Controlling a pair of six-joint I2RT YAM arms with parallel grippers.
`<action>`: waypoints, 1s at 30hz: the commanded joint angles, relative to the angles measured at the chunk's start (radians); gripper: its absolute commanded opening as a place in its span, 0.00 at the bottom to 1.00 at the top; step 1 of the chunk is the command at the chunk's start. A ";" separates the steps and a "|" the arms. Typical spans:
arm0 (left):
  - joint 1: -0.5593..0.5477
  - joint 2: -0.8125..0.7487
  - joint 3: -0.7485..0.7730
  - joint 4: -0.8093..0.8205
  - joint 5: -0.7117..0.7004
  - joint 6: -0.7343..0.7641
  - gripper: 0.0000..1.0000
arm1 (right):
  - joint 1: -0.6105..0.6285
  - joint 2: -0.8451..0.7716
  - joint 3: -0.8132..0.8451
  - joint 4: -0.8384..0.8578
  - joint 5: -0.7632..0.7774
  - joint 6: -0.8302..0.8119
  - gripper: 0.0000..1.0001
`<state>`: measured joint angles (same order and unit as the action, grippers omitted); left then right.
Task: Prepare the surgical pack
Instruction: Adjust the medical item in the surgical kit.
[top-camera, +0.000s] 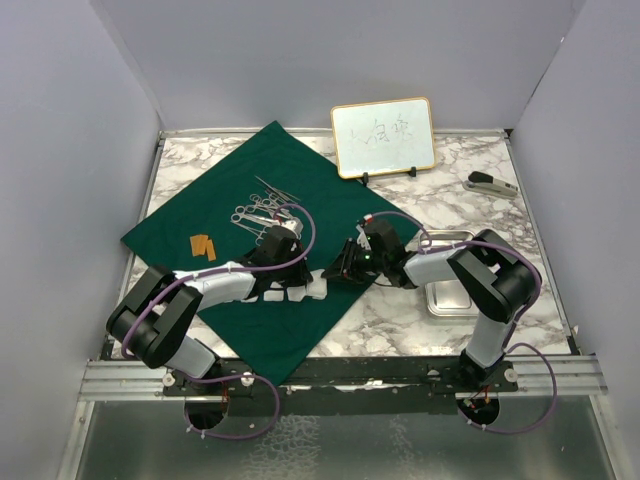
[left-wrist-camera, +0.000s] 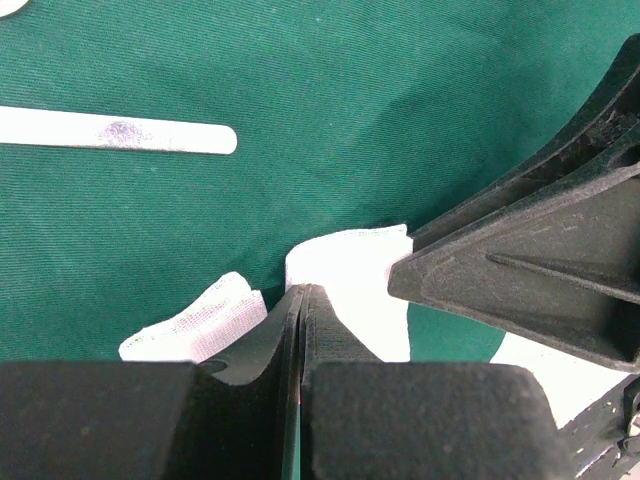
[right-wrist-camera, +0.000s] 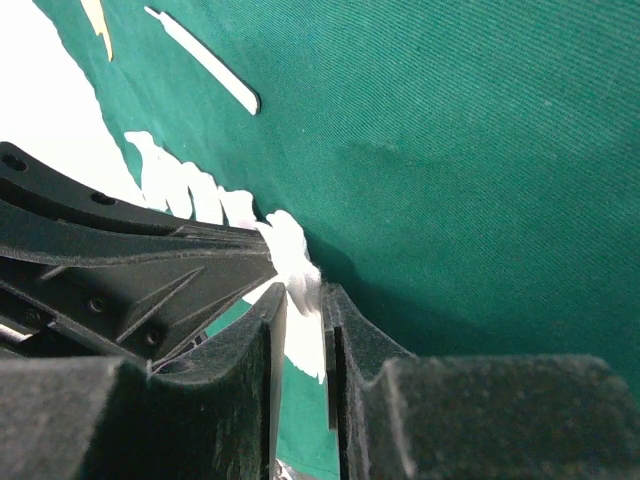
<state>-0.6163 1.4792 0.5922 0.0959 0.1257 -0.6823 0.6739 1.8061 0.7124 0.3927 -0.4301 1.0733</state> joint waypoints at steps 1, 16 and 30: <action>0.009 -0.002 -0.014 -0.051 -0.042 0.022 0.00 | -0.004 -0.007 -0.009 0.044 0.001 -0.016 0.21; 0.009 -0.009 -0.007 -0.059 -0.044 0.027 0.00 | -0.006 -0.020 -0.014 0.029 0.008 -0.027 0.15; 0.012 -0.159 0.107 -0.185 -0.026 0.068 0.16 | -0.007 -0.071 -0.007 -0.032 0.031 -0.187 0.01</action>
<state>-0.6144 1.4288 0.6022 0.0090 0.1215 -0.6575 0.6727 1.8019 0.7074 0.3920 -0.4305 1.0176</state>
